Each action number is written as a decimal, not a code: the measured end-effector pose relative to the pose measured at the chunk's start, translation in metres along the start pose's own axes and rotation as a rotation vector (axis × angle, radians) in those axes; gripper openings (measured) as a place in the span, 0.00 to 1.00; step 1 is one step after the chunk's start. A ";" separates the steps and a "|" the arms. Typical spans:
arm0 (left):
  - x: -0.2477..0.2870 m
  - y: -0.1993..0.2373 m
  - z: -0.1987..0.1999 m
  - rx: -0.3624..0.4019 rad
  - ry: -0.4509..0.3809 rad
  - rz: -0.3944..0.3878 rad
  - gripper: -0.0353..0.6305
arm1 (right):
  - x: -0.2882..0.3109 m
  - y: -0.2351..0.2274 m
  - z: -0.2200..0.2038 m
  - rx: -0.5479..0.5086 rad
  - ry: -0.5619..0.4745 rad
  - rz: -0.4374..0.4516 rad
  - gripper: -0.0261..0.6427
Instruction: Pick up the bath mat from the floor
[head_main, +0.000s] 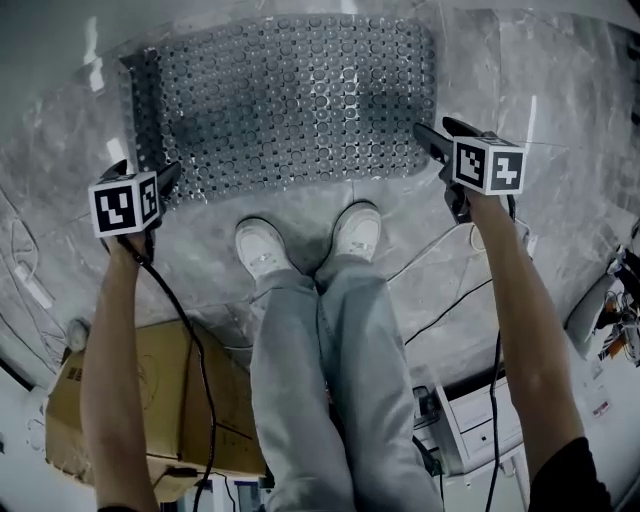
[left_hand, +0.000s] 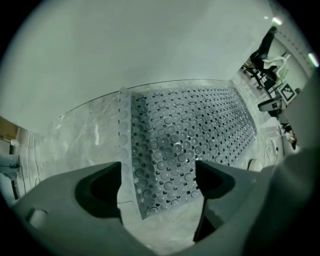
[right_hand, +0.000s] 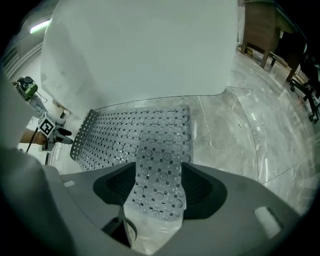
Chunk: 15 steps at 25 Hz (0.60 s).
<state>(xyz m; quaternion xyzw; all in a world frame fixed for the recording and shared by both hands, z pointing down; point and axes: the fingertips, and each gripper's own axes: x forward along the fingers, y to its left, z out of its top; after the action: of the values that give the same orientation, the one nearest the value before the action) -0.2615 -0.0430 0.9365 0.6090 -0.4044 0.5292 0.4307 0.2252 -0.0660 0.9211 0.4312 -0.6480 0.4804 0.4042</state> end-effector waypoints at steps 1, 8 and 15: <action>0.003 0.002 0.000 -0.010 -0.001 0.003 0.78 | 0.002 -0.003 0.001 0.000 0.003 0.005 0.49; 0.028 0.033 -0.006 -0.111 0.015 0.017 0.80 | 0.029 -0.033 0.000 -0.002 0.026 -0.022 0.52; 0.051 0.041 -0.006 -0.101 0.031 0.000 0.80 | 0.060 -0.053 -0.007 -0.012 0.050 -0.040 0.50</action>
<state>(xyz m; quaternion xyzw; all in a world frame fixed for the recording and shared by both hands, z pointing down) -0.2967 -0.0521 0.9918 0.5783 -0.4238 0.5174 0.4672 0.2583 -0.0782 0.9937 0.4296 -0.6320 0.4788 0.4322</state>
